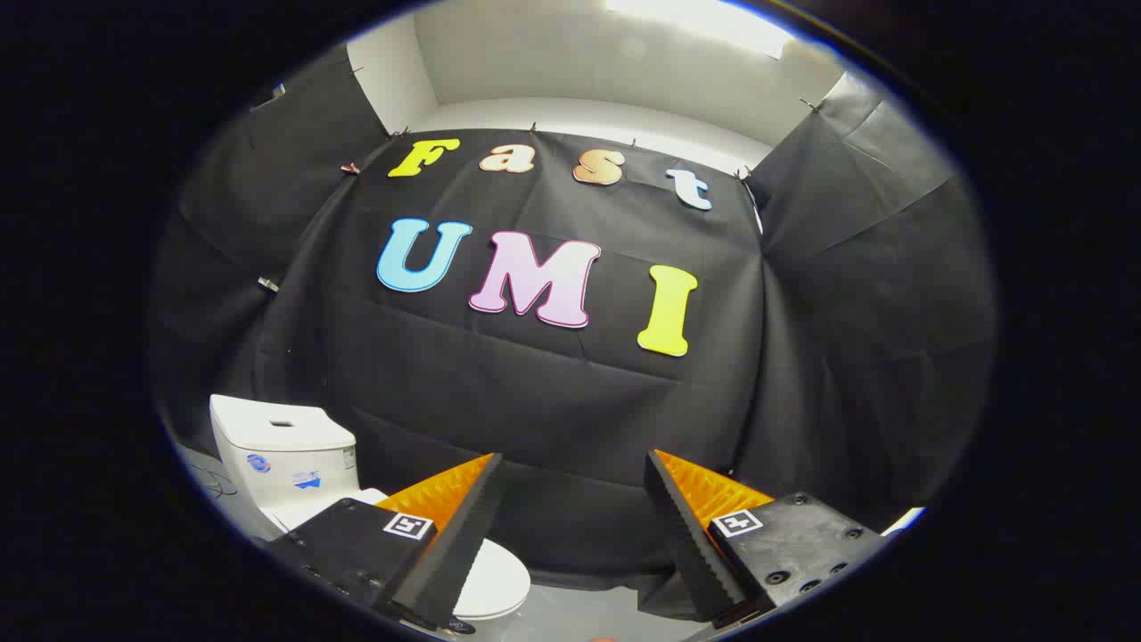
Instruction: Open the toilet lid.
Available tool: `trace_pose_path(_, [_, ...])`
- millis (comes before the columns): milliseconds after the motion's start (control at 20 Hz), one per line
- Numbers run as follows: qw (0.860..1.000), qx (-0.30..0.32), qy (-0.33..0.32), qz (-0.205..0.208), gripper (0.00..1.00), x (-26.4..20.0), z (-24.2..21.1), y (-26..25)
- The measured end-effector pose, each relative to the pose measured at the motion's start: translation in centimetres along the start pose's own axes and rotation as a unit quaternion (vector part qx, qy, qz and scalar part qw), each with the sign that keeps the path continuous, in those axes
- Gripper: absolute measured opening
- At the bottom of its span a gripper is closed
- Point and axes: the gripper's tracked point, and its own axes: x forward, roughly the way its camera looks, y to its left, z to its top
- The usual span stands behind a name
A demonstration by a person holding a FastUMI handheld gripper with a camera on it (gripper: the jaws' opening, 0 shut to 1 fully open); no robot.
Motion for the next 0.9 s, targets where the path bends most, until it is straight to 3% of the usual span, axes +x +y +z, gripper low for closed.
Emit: trace_pose_path(900, [1.000, 0.003, 0.005, 0.023, 0.98, -0.3, 0.1, 1.4])
